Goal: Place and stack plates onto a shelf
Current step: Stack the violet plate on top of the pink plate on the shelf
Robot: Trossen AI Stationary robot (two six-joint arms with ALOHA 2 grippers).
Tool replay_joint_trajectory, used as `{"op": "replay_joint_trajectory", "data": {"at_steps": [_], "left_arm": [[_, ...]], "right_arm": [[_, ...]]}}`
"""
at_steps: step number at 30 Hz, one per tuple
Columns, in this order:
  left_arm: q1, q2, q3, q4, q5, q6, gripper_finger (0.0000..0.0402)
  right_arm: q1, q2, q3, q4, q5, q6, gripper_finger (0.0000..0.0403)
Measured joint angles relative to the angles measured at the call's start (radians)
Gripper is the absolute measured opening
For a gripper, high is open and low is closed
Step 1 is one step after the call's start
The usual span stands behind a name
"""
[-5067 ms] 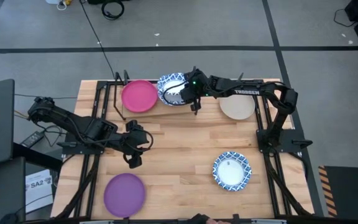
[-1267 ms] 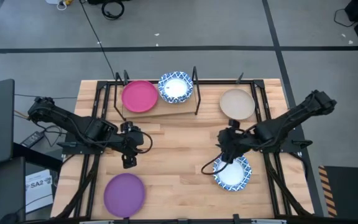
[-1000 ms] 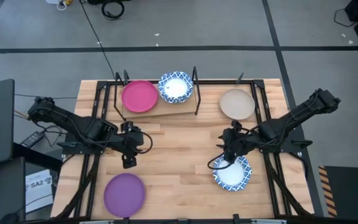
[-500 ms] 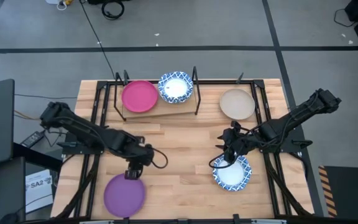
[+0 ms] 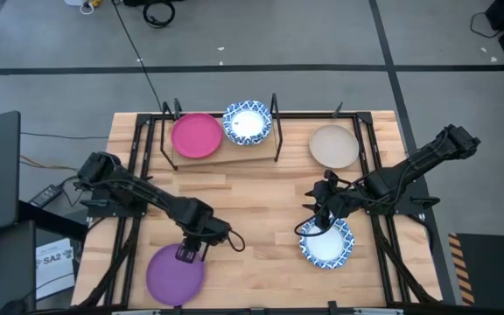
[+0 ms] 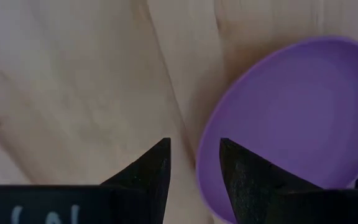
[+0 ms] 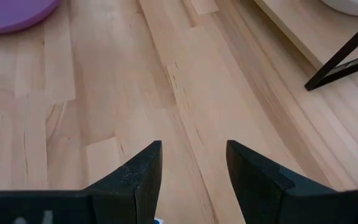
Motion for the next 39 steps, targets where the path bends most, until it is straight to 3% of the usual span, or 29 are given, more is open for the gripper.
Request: {"op": "replay_joint_trajectory", "data": {"at_steps": [22,39], "left_arm": [[-0.031,0.214,0.0,0.063,0.103,0.045,0.0143],[-0.034,0.223,0.0,0.064,0.11,0.058,0.0141]], "right_arm": [[0.0,0.001,0.0,0.014,-0.031,0.0,0.0185],[0.0,0.001,0.0,0.02,-0.03,-0.026,0.0185]]}}
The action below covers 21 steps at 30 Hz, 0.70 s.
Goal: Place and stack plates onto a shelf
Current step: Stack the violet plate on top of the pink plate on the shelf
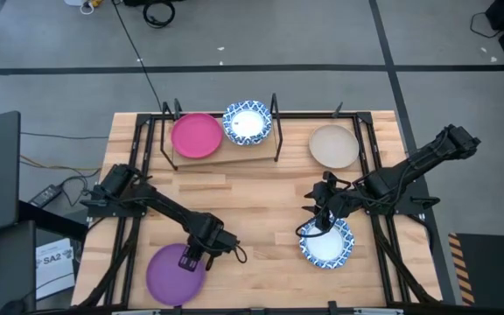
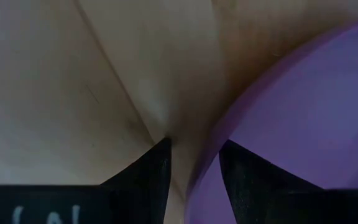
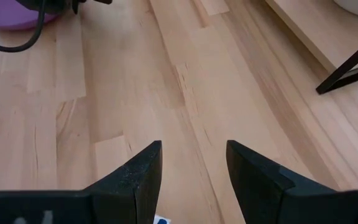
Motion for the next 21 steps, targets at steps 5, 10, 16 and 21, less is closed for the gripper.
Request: {"op": "replay_joint_trajectory", "data": {"at_steps": [5,10,16,21], "left_arm": [[0.0,0.0,0.0,0.001,0.0,-0.003,0.0135],[0.0,0.0,0.0,0.002,0.006,-0.05,0.0073],[0.002,-0.004,0.001,-0.004,0.036,-0.096,0.0014],[0.02,-0.008,0.0,-0.009,0.109,-0.121,0.0015]], "right_arm": [[0.0,0.0,0.0,0.0,0.0,0.0,0.0185],[0.0,0.0,0.0,0.0,0.0,0.0,0.0185],[0.0,0.0,0.0,0.0,0.0,0.0,0.0185],[0.0,0.0,0.0,0.0,0.0,0.0,0.0185]]}}
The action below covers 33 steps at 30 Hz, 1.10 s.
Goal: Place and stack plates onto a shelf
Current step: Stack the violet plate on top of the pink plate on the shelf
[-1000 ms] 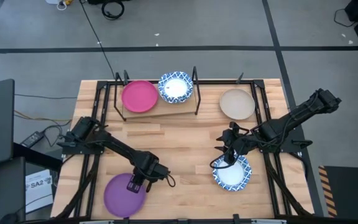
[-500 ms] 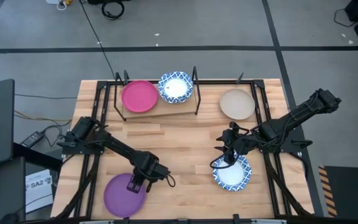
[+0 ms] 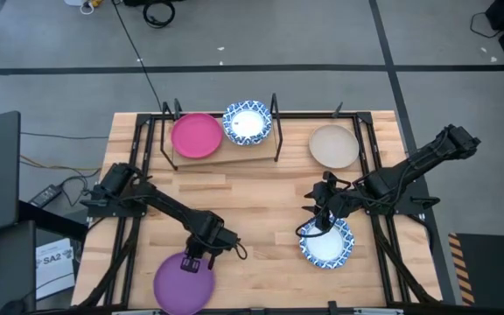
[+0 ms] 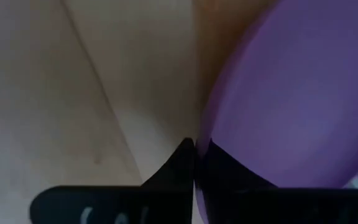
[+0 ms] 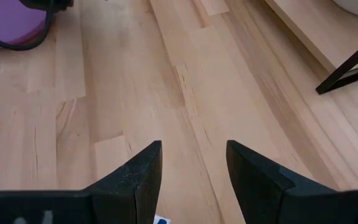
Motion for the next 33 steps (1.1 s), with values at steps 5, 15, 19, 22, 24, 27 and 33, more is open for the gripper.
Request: {"op": "replay_joint_trajectory", "data": {"at_steps": [5,15,19,22,24,27,33], "left_arm": [[0.042,-0.042,-0.001,-0.012,0.017,-0.041,0.0014],[0.197,-0.222,-0.001,-0.043,0.03,-0.04,0.0014],[0.288,-0.292,-0.001,-0.073,0.032,-0.037,0.0014],[0.365,-0.336,-0.001,-0.098,0.031,-0.03,0.0014],[0.421,-0.365,-0.001,-0.113,0.033,-0.026,0.0014],[0.513,-0.401,0.0,-0.136,0.032,-0.004,0.0014],[0.717,-0.443,0.0,-0.15,0.025,0.003,0.0014]], "right_arm": [[0.0,0.0,0.0,0.002,0.0,0.0,0.0185],[0.0,0.0,0.0,0.068,0.006,-0.07,0.0185],[0.0,0.0,0.0,0.115,0.005,-0.103,0.0185],[0.0,0.0,0.0,0.13,0.005,-0.125,0.0185],[0.0,0.0,0.0,0.136,0.005,-0.131,0.0185],[0.0,0.0,0.0,0.142,0.005,-0.131,0.0185],[0.0,0.0,0.0,0.142,0.005,-0.131,0.0185]]}}
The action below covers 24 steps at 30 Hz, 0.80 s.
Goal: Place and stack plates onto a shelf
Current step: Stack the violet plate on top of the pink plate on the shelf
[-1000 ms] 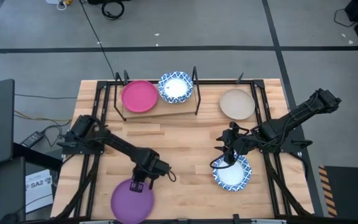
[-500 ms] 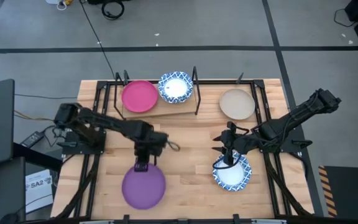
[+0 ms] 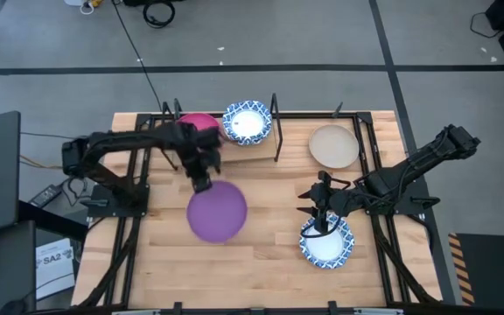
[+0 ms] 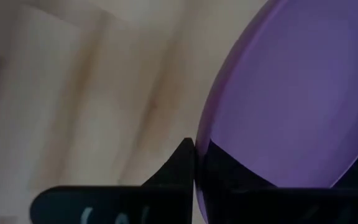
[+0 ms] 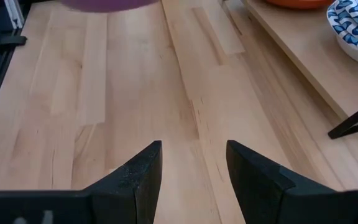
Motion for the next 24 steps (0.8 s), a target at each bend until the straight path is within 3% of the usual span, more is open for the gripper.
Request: {"op": "replay_joint_trajectory", "data": {"at_steps": [10,17,24], "left_arm": [[0.288,-0.003,0.001,0.0,-0.008,0.066,0.0014],[0.423,-0.003,0.001,0.008,-0.117,0.064,0.0014],[0.536,-0.003,0.001,0.042,-0.142,0.065,0.0014]], "right_arm": [[0.0,0.0,0.0,0.016,0.0,0.0,0.0185],[0.0,0.0,0.0,0.031,0.0,0.0,0.0185],[0.0,0.0,0.0,0.05,0.002,0.0,0.0185]]}}
